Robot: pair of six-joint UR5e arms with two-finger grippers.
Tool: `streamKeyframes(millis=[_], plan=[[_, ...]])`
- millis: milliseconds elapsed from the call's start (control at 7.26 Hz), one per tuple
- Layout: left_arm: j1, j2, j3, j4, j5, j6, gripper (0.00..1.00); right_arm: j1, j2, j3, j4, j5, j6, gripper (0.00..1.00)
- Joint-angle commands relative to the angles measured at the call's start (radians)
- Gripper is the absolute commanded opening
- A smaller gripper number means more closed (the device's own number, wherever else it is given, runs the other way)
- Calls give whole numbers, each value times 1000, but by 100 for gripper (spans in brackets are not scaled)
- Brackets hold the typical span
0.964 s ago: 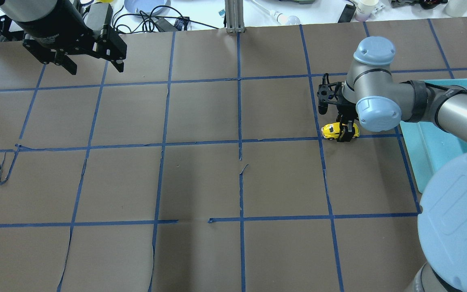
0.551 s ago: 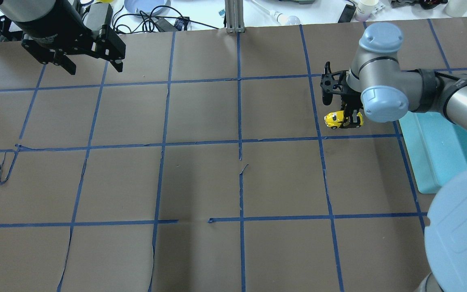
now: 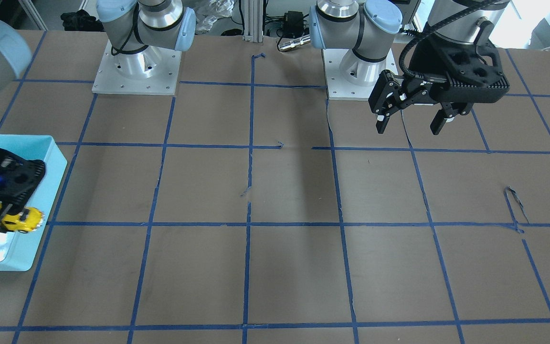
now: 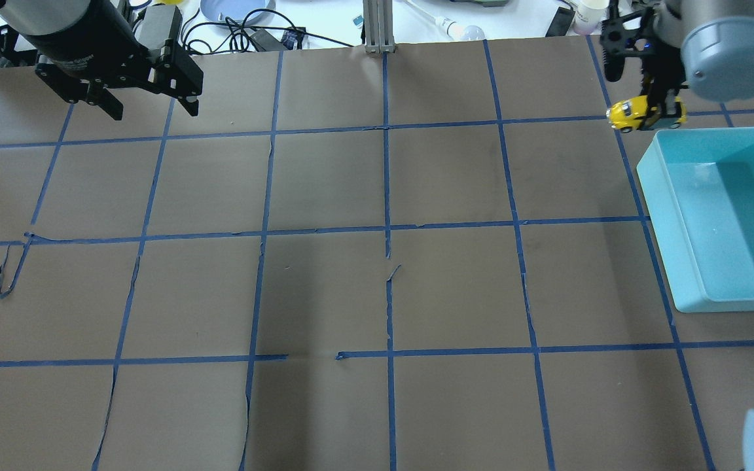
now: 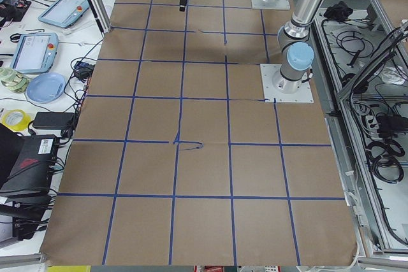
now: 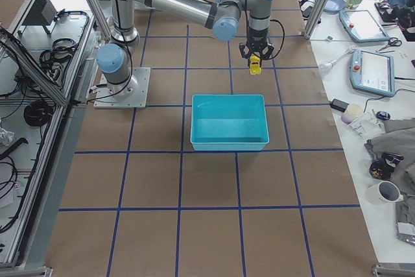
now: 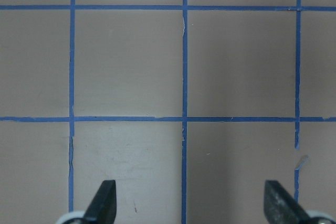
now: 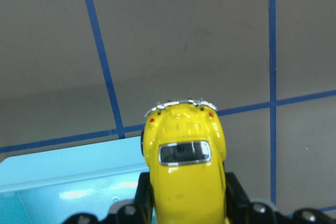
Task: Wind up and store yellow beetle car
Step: 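Lift the car with the right gripper and carry it into the light-blue bin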
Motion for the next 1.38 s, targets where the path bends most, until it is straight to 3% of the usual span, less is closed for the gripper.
streamKeyframes(millis=[0, 138, 688, 964, 1101, 1239], plan=[[-1, 1, 0, 0, 0, 0, 100, -190, 6, -6, 33, 67, -226, 0], [1, 1, 2, 0, 0, 0, 100, -229, 17, 37, 21, 72, -313, 0], [1, 2, 0, 0, 0, 0, 100, -276, 98, 192, -99, 57, -345, 0], [-1, 2, 0, -1, 1, 0, 100, -284, 155, 241, -215, -24, -345, 0], [1, 2, 0, 0, 1, 0, 100, -284, 164, 249, -217, -17, -335, 0], [-1, 2, 0, 0, 0, 0, 100, -284, 163, 252, -217, -17, -331, 16]])
